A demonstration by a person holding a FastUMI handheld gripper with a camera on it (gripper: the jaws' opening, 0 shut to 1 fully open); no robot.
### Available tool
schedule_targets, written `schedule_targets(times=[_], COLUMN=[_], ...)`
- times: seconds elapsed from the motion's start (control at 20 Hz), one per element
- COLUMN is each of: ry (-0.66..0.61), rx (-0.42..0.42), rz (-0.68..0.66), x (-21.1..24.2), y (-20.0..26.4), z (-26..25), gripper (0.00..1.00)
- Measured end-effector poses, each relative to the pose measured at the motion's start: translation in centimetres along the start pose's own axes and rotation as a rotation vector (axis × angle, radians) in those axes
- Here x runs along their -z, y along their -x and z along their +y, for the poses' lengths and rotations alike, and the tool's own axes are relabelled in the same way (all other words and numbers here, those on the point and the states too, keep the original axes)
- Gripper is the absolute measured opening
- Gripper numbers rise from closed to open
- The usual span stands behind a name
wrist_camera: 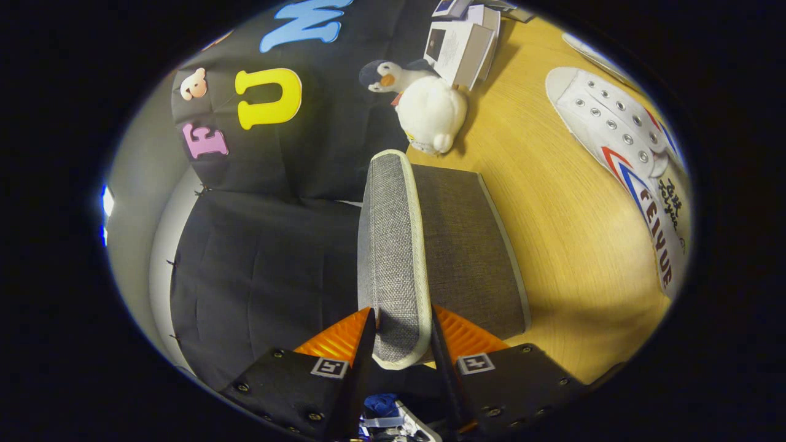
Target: Open the storage box then place both shoes into the box .Put the left shoe in first, then the right shoe, with the right side of both shoes facing outward in a uniform manner.
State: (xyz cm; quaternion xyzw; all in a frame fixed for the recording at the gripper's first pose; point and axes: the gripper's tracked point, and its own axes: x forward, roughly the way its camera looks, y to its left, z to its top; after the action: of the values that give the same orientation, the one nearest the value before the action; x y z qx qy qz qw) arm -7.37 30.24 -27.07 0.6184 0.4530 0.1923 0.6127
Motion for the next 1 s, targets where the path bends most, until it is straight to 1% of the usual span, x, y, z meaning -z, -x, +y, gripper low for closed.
schedule_targets(times=[0.05,0.1,0.15,0.25,0.45,0.65,0.8,1.0], ry=[-0.027,-0.018,0.002,0.051,0.12,0.2,0.247,0.36], rx=[-0.009,-0.002,0.005,0.002,-0.071,-0.108,-0.121,-0.112], rz=[-0.031,-0.023,-0.004,0.01,0.009,0.024,0.036,0.046], x=[-1.4,-1.6,-0.6,-0.4,-0.7,0.1,1.0,3.1], y=[0.7,0.6,0.9,1.4,1.9,1.1,0.0,-1.9], z=[0.8,0.8,1.3,2.6,7.8,12.5,15.4,18.7], gripper=[0.35,0.19,0.03,0.02,0.0,0.01,0.02,0.03])
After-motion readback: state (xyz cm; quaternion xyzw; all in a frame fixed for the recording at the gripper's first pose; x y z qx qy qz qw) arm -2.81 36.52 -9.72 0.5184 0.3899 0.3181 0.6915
